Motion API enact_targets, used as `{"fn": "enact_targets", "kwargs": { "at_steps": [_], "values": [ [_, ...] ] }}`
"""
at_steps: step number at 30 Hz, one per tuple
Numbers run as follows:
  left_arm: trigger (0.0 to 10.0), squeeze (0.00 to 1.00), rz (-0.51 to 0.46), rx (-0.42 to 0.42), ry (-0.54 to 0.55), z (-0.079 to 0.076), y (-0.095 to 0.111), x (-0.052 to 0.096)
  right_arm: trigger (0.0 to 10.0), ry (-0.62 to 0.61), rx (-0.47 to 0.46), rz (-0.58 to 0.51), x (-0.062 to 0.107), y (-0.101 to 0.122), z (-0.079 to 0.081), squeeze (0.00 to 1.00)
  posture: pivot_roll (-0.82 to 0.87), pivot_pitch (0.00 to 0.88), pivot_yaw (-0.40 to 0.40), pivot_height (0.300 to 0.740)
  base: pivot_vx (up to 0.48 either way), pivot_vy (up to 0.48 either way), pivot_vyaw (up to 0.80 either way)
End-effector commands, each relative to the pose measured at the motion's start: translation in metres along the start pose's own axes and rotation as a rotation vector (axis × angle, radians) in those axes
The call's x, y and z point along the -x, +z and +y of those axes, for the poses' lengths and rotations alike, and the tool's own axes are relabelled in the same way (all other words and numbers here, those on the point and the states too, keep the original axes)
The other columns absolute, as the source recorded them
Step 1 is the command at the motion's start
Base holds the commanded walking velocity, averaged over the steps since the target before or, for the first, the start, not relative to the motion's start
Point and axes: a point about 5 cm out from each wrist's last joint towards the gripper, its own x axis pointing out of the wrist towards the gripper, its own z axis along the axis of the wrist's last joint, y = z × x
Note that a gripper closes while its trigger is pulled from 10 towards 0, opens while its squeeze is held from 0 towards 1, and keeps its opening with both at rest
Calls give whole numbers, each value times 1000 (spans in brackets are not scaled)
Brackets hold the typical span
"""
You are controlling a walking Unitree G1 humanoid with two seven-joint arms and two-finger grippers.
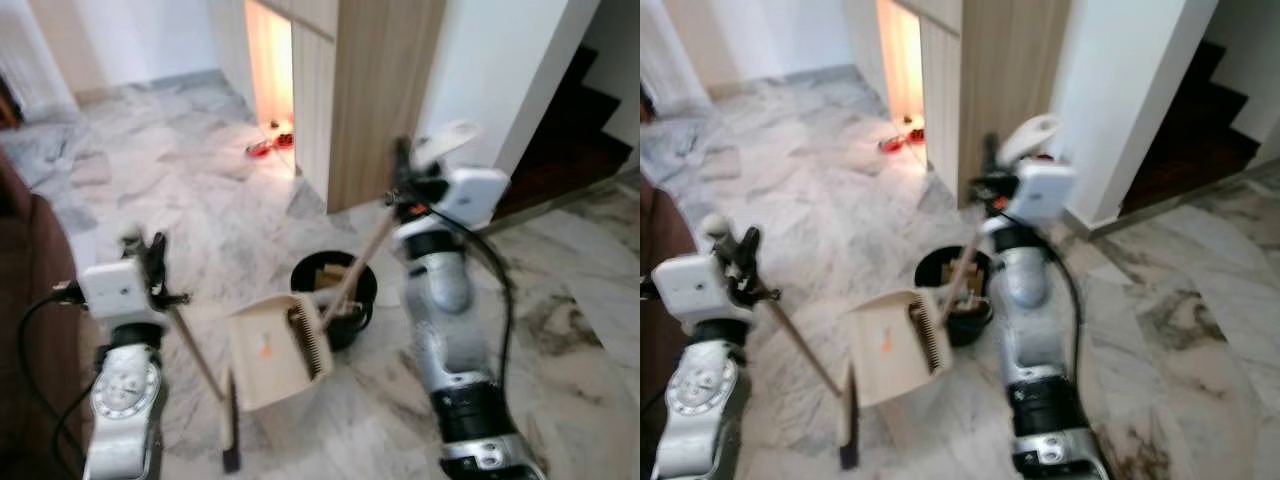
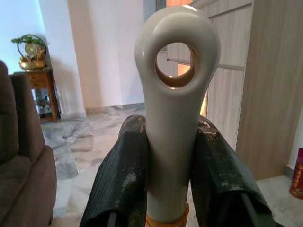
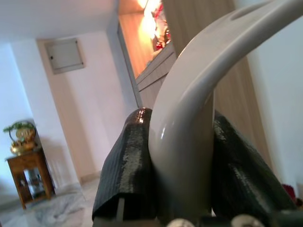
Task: Sweep floor
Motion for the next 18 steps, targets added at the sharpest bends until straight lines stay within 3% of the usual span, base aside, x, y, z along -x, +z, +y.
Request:
{"fn": "enact_targets", "kwargs": {
  "at_steps": [1,8,15,18],
  "values": [
    [10000,0,-50,15,-8,-5,10,-3,10000,-10,2,-56,-5,12,-4,0,160,0,24,740,334,0,0],
    [10000,0,-52,17,-9,-4,10,-2,10000,-11,-26,-48,-5,10,-3,0,156,0,25,740,339,0,0],
    [10000,0,-55,22,-18,-7,11,-3,10000,-11,-44,-68,-6,14,-3,0,152,0,26,740,342,0,-800],
    [10000,0,-56,26,-25,-8,11,-3,10000,-19,-42,-96,-7,18,-4,0,148,0,28,740,339,0,0]
  ]
}}
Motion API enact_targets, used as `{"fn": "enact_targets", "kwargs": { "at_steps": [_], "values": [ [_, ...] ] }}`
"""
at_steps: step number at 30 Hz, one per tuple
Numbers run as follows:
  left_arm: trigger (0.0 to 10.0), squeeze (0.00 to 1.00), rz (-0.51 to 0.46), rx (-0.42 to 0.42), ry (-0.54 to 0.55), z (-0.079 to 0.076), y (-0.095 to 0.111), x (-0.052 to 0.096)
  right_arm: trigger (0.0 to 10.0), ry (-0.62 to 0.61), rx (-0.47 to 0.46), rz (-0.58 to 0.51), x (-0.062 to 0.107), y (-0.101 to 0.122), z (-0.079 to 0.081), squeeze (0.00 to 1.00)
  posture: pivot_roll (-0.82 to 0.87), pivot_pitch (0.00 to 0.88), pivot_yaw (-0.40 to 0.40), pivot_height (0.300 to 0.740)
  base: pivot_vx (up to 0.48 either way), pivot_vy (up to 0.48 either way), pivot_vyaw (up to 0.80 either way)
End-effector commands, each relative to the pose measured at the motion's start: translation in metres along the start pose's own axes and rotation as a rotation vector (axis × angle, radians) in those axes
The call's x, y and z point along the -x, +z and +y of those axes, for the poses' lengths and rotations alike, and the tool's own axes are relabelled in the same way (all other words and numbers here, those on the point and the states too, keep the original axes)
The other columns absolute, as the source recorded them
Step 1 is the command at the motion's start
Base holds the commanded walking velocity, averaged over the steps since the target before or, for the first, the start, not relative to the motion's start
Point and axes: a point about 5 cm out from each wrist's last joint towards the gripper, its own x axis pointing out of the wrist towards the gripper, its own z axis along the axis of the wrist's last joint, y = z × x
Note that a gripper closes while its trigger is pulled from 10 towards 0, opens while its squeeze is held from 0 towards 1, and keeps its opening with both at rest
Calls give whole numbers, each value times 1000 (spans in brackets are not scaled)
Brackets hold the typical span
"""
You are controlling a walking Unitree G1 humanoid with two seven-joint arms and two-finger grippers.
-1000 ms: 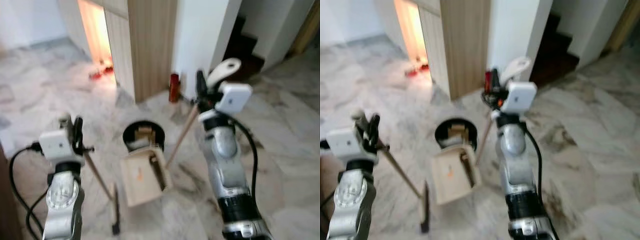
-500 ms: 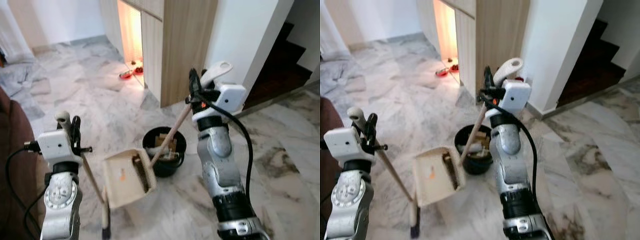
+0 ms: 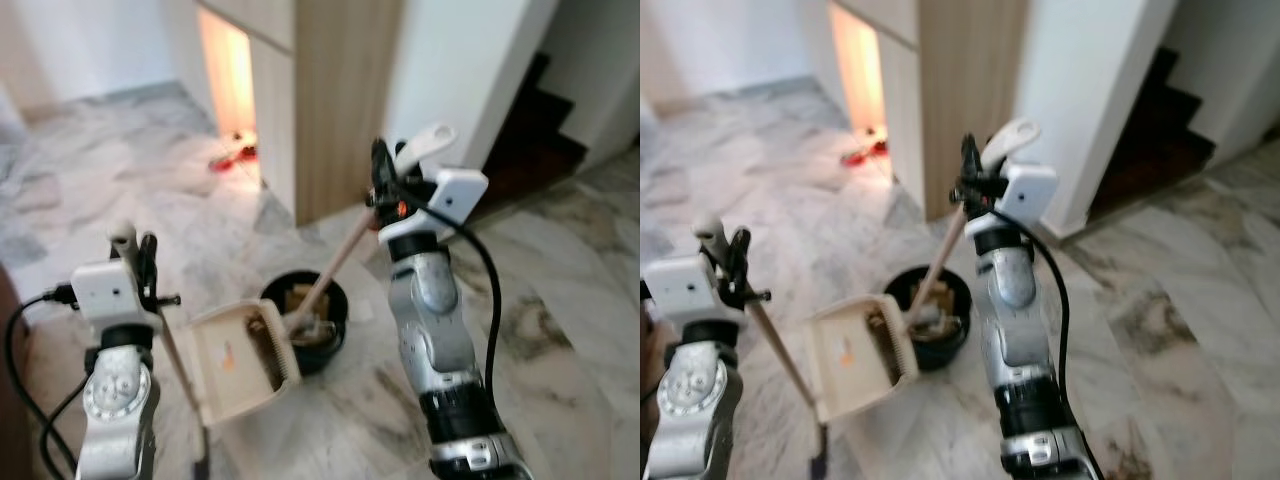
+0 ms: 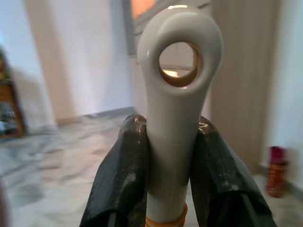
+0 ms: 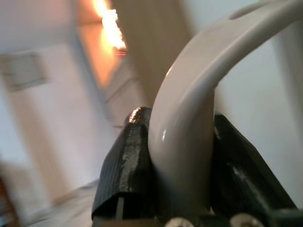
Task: Sweep floor
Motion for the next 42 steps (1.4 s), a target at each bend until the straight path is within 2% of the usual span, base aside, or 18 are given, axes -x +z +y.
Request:
{"fn": "enact_targets", "kwargs": {
  "at_steps": [1,18,27,32,37,42],
  "values": [
    [10000,0,-49,17,1,0,9,-3,10000,32,2,-100,-8,20,11,0,148,0,28,740,337,0,0],
    [10000,0,-52,13,1,2,10,-1,10000,3,-11,-132,-10,24,10,0,161,0,26,740,341,0,0],
    [10000,0,-45,-7,22,11,9,2,10000,-5,-15,-156,-12,29,10,0,166,0,27,740,318,0,0],
    [10000,0,-30,-13,23,14,8,4,10000,-8,-13,-158,-13,30,10,0,170,0,24,740,0,0,0],
    [10000,0,-13,-73,20,23,6,10,10000,-10,-13,-157,-14,30,10,0,174,0,24,740,0,0,0],
    [10000,0,-10,-82,24,26,7,13,10000,-13,-16,-152,-14,29,9,0,181,0,24,740,0,192,0]
  ]
}}
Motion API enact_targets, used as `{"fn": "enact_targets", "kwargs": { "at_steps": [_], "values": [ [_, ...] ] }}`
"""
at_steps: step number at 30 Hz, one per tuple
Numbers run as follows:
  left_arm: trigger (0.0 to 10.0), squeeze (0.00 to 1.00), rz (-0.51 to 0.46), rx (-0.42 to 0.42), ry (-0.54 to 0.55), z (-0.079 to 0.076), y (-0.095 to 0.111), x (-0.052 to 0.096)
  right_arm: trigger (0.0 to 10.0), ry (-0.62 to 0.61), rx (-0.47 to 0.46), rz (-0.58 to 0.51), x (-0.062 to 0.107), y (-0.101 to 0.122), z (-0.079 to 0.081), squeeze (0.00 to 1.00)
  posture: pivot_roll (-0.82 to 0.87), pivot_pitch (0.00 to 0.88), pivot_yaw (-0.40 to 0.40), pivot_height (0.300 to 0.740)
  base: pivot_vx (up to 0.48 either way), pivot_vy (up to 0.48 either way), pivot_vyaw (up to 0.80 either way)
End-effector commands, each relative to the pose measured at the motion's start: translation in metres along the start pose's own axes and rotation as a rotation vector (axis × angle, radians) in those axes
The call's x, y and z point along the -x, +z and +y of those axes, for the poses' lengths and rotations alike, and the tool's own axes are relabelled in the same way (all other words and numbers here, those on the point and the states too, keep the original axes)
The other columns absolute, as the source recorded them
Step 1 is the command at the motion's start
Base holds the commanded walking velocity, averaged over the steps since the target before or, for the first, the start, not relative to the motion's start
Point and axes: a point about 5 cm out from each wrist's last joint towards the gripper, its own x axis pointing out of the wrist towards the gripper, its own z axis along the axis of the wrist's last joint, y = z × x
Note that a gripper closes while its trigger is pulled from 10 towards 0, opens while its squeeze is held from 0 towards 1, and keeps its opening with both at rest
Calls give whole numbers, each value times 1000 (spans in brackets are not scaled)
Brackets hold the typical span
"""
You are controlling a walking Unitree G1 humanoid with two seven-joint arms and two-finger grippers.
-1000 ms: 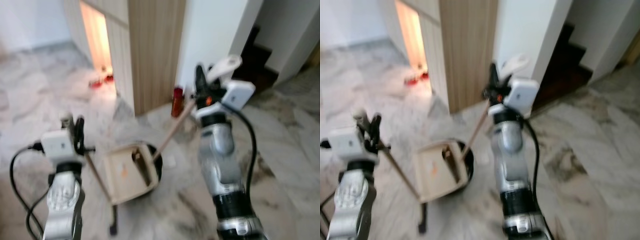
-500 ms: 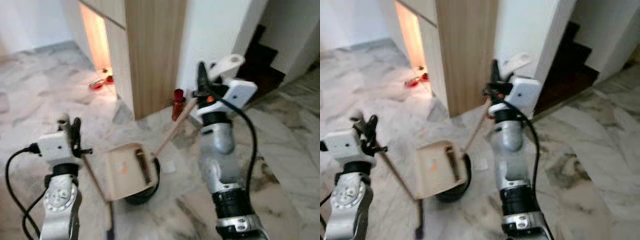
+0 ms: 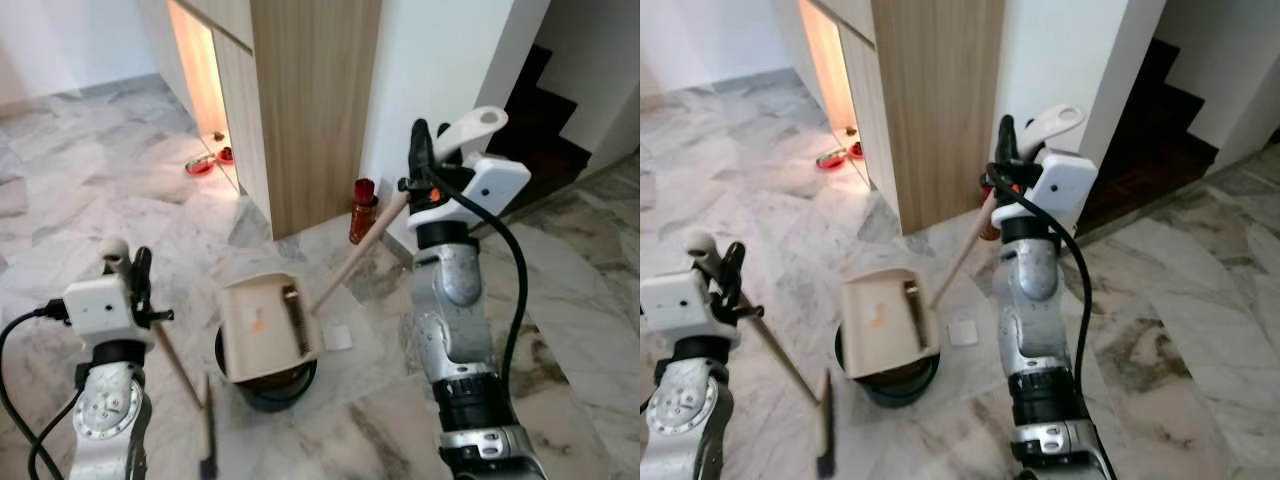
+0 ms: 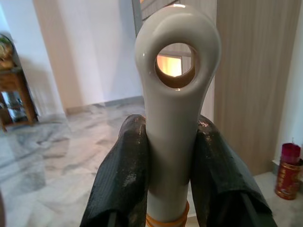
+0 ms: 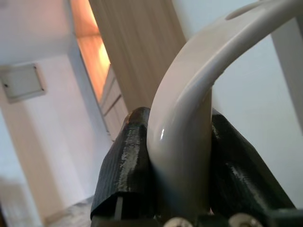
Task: Sweep floor
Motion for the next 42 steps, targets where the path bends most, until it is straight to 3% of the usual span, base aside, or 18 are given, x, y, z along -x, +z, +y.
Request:
{"fn": "enact_targets", "kwargs": {
  "at_steps": [1,9,17,24,32,42],
  "values": [
    [10000,0,-55,-7,1,2,13,-2,10000,9,-6,-73,-7,15,3,0,181,0,24,740,0,480,0],
    [10000,0,-64,-8,-4,0,15,-5,10000,0,2,-69,-7,14,2,0,174,0,28,740,0,436,0],
    [10000,0,-59,-2,-24,-3,14,-4,10000,-34,29,-71,-8,14,-4,0,173,0,33,740,0,0,0],
    [10000,0,-61,1,-25,-3,15,-5,10000,-81,111,-126,-18,24,-15,0,177,0,32,740,0,0,0],
    [10000,0,-70,-4,-18,-2,17,-5,10000,-80,121,-142,-21,27,-15,0,181,0,32,740,0,0,0],
    [10000,0,-69,-18,-28,-4,17,-4,10000,-82,121,-162,-22,28,-15,0,180,0,36,740,294,0,0]
  ]
}}
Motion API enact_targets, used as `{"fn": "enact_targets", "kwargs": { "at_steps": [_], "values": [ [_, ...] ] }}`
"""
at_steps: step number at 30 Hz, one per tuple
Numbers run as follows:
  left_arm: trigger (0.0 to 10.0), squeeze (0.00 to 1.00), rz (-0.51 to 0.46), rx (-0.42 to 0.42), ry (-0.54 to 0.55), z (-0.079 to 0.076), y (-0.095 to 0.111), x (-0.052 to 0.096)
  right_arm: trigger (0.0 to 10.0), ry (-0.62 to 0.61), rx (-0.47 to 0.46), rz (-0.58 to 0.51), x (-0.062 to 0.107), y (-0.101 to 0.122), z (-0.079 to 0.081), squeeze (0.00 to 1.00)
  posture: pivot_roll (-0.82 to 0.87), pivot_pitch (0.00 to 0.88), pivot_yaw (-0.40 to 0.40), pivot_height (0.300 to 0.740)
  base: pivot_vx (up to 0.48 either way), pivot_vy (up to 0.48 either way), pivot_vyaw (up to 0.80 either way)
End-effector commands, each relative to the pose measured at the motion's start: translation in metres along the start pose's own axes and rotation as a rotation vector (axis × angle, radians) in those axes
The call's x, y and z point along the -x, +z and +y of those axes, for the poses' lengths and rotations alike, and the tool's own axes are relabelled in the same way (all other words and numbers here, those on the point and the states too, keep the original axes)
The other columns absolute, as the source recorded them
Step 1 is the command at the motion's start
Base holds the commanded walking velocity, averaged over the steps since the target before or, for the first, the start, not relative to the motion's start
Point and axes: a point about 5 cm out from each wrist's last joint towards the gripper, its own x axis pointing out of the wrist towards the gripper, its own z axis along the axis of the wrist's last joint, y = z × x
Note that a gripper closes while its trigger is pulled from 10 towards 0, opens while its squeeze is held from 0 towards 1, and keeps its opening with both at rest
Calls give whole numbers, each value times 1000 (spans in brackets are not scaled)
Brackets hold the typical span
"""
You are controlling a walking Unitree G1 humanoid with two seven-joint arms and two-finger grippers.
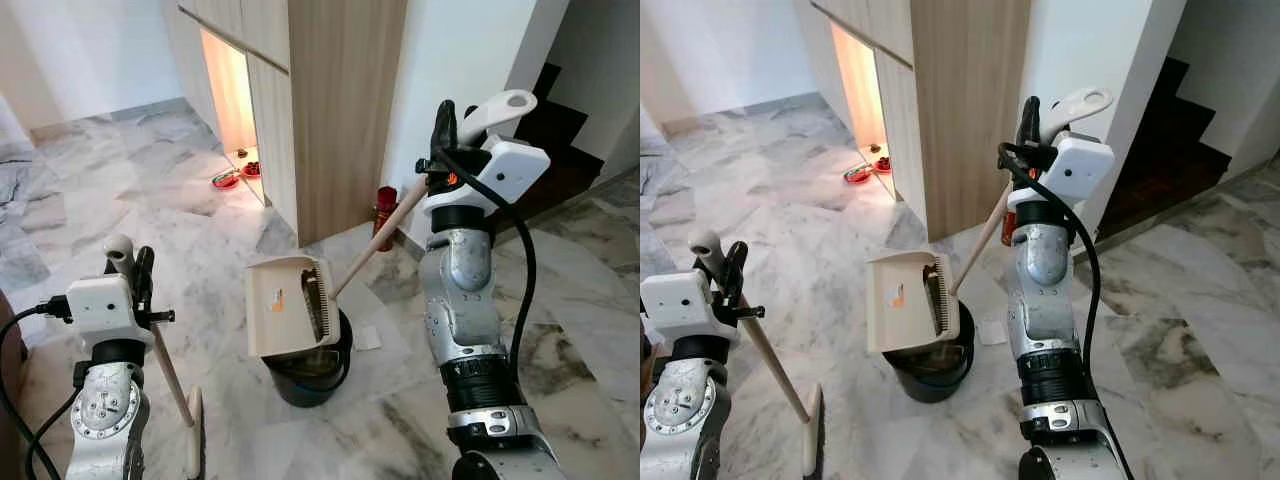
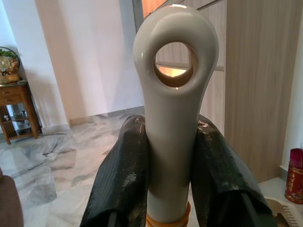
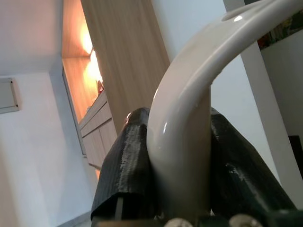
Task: Sweep floor
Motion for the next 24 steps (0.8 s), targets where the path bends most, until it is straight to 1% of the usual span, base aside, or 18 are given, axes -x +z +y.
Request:
{"fn": "enact_targets", "kwargs": {
  "at_steps": [1,24],
  "values": [
    [10000,0,-69,-16,-4,0,15,-3,10000,13,-19,-94,-9,17,6,0,180,0,36,740,319,0,0],
    [10000,0,-75,-7,-1,-3,16,-4,10000,35,-33,-92,-7,15,10,0,178,0,30,740,354,0,0]
  ]
}}
